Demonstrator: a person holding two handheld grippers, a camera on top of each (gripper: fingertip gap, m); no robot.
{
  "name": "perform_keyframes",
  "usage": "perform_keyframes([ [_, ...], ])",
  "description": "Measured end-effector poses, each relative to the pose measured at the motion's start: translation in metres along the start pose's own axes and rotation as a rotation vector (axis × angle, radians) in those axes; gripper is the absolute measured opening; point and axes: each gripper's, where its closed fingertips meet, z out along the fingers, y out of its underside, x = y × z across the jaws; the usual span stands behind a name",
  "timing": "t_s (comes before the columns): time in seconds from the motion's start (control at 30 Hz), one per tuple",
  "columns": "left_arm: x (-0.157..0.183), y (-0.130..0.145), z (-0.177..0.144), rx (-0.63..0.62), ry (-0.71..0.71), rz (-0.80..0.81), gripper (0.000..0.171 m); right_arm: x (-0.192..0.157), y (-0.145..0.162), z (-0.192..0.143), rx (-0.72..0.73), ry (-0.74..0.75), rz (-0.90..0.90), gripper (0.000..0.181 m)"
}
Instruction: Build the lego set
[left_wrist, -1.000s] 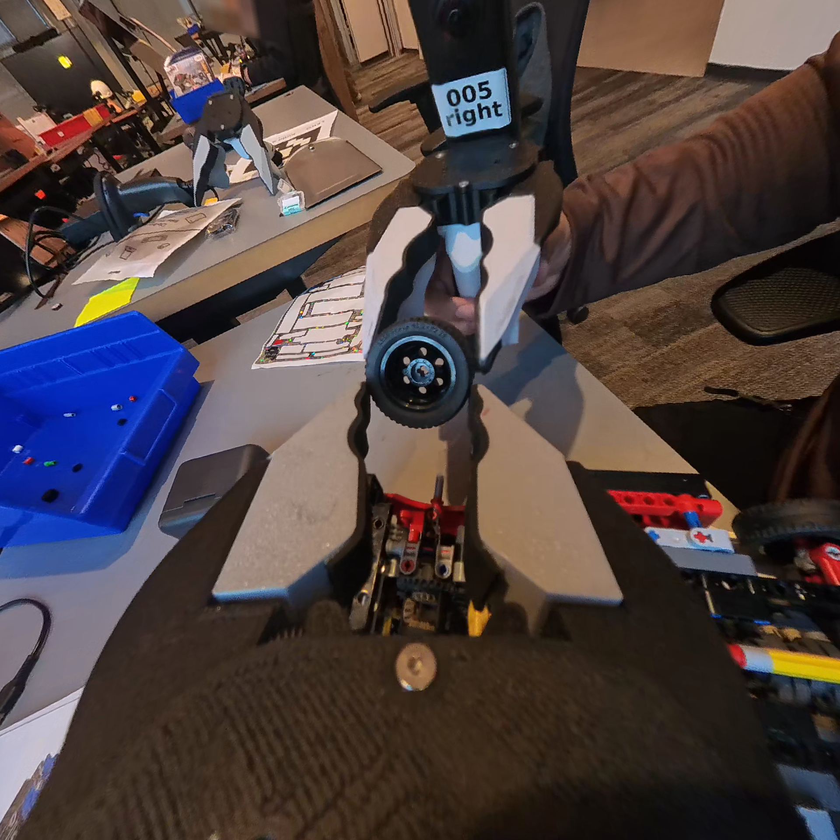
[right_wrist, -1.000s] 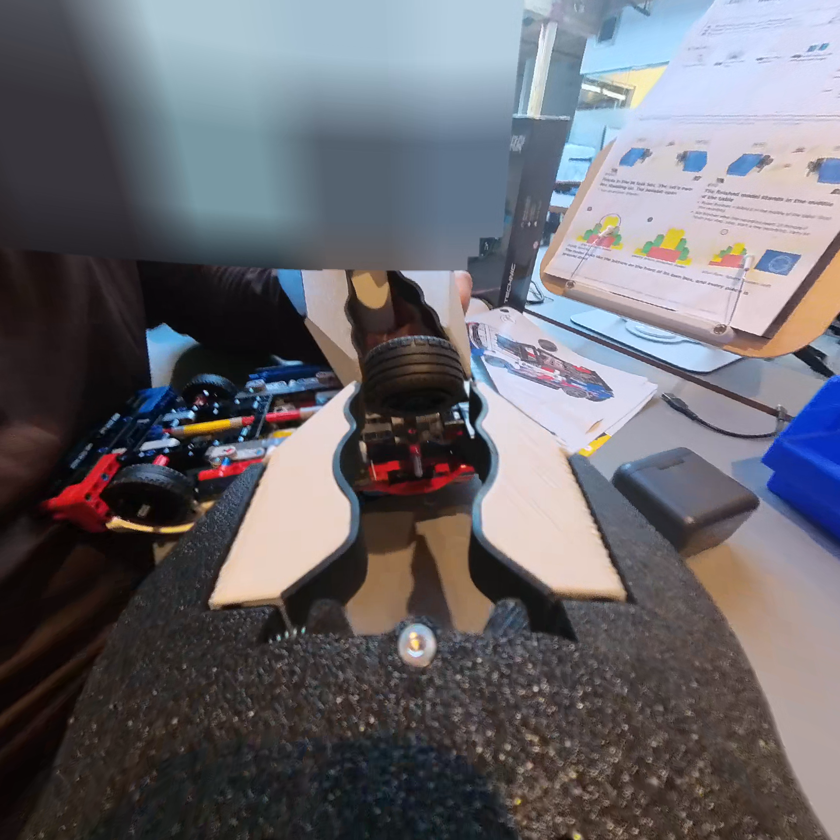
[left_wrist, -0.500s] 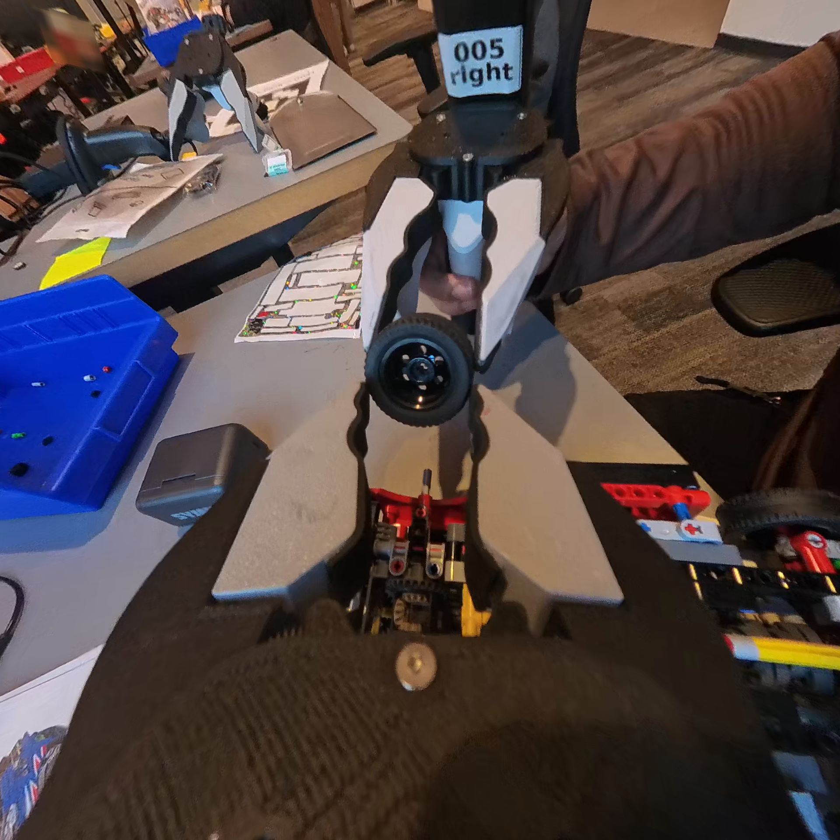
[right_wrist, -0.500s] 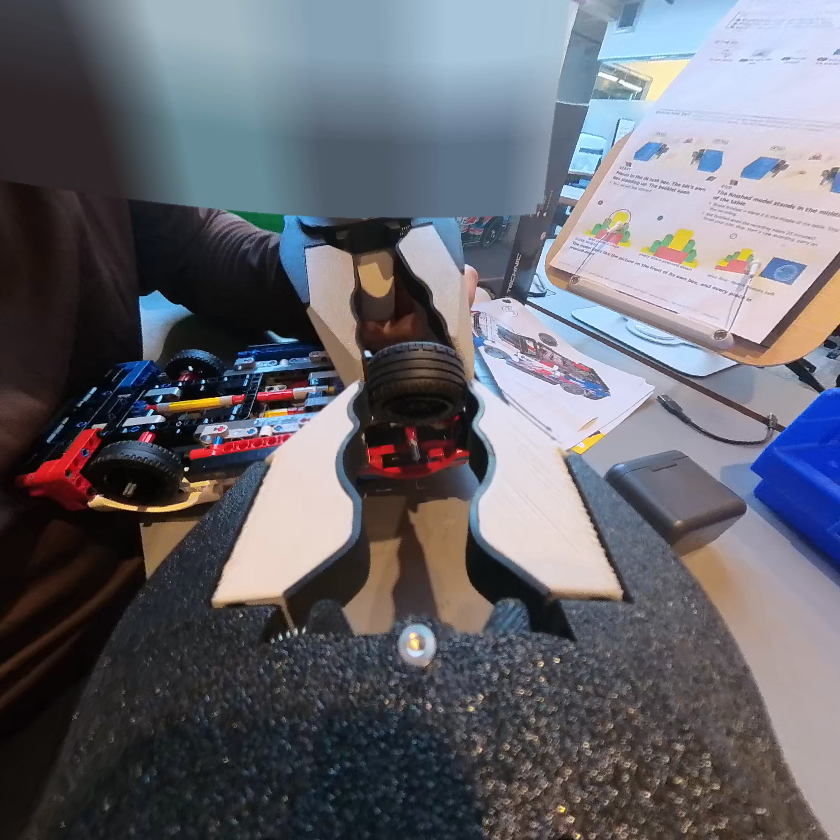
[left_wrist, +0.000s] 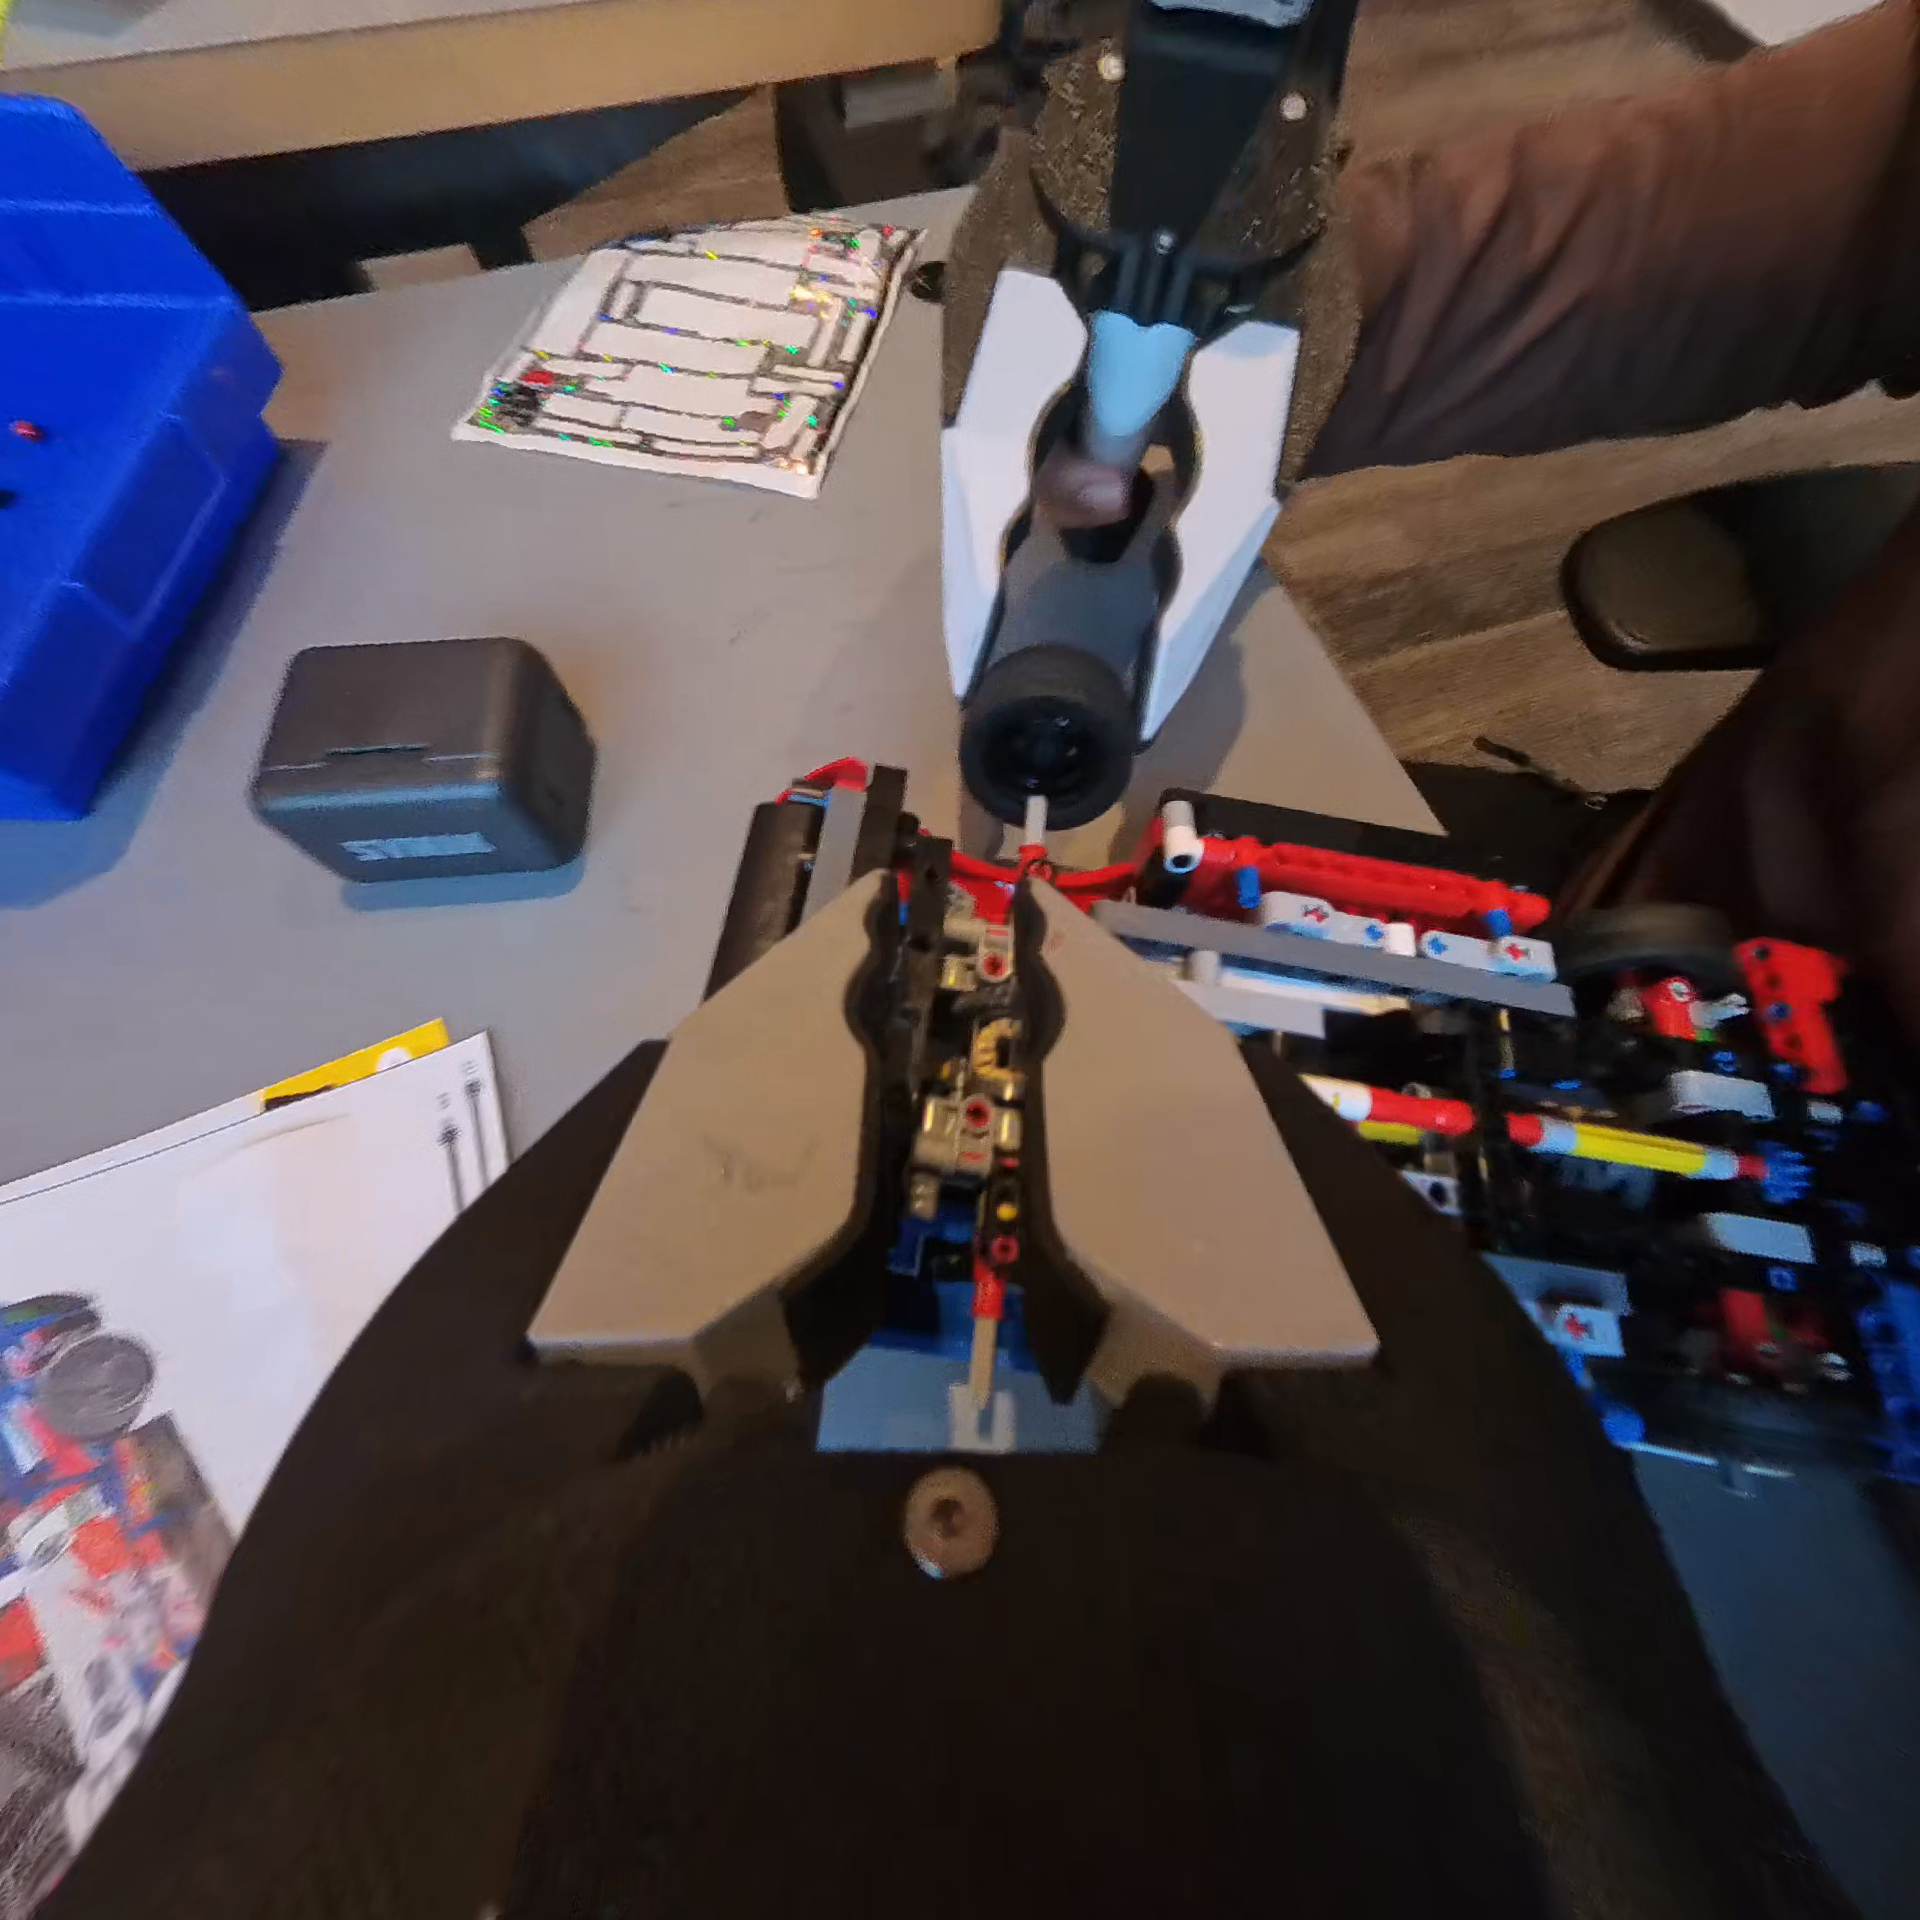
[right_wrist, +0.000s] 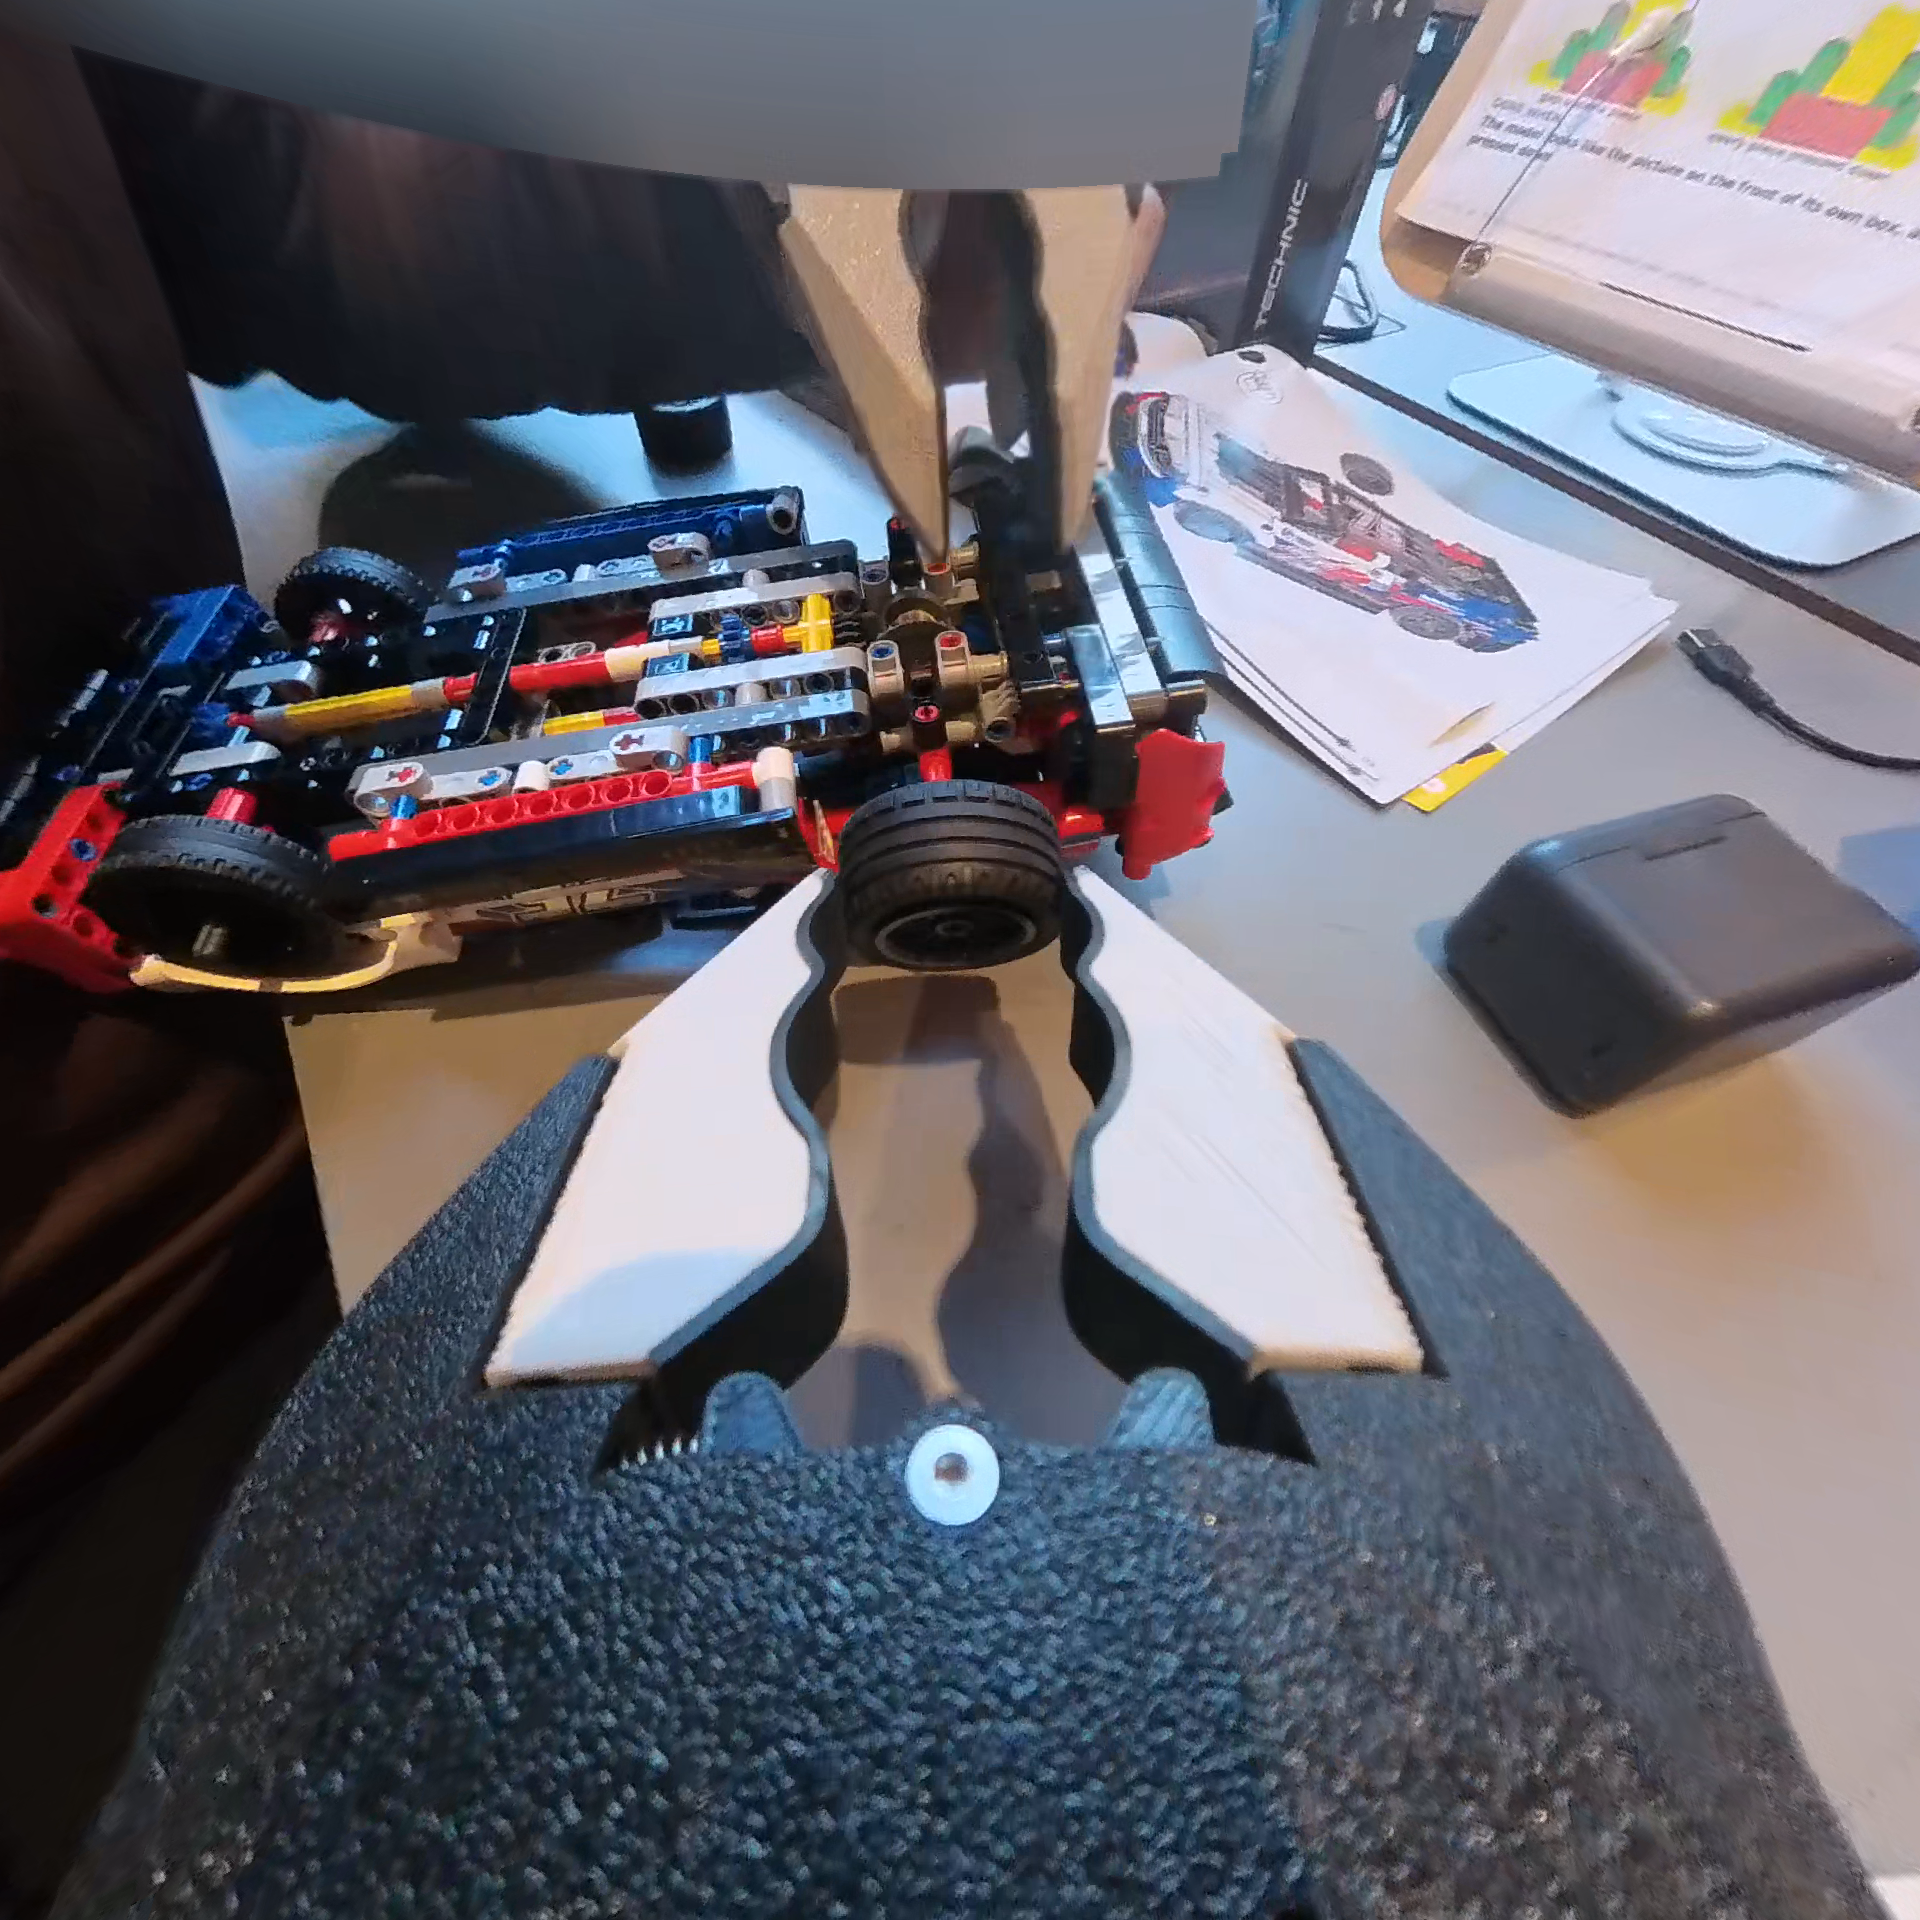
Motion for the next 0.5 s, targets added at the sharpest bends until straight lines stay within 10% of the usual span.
perform_keyframes([
  [0.5,0.021,0.008,0.045,-0.244,0.003,0.044,0.019,0.002,-0.005,0.007,0.064,-0.057,0.037,0.036],
])
